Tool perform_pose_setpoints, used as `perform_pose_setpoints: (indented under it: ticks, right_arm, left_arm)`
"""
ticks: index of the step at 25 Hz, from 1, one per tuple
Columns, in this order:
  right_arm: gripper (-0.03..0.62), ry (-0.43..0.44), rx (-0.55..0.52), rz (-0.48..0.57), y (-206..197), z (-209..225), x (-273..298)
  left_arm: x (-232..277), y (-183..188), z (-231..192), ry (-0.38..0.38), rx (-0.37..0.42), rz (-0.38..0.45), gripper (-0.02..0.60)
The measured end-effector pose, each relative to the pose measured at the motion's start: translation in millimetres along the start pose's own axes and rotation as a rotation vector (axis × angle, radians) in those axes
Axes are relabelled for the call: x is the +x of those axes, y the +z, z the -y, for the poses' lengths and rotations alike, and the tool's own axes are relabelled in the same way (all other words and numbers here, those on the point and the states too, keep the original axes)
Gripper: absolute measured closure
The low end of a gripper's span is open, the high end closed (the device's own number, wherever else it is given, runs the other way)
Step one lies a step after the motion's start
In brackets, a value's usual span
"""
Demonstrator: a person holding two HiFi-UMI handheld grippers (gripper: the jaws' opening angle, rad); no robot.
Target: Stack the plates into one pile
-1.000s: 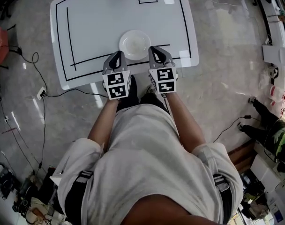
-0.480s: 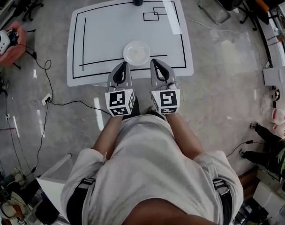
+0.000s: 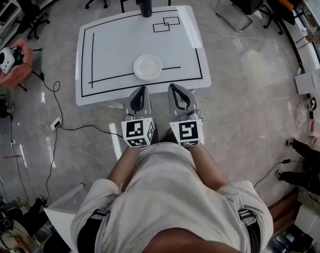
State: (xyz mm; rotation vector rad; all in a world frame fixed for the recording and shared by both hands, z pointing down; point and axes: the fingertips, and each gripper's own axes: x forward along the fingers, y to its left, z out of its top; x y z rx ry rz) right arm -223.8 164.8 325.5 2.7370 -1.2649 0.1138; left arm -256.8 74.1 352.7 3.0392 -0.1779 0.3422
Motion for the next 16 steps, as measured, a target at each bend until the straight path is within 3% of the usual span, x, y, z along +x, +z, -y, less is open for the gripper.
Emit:
perform_pose_setpoints:
  ticks: [10, 16]
  right_arm:
    - [0.594, 0.023, 0.061, -0.012, -18.9, -6.0, -20.2]
    - [0.594, -0.011, 0.050, -0.014, -27.5, 13.1, -18.3]
  left_arm:
    - [-14.0, -15.9, 18.6, -0.036, 0.044, -0.043, 0.580]
    - [-2.0, -22.6, 31.4, -0.060, 0.064, -0.057, 0.580]
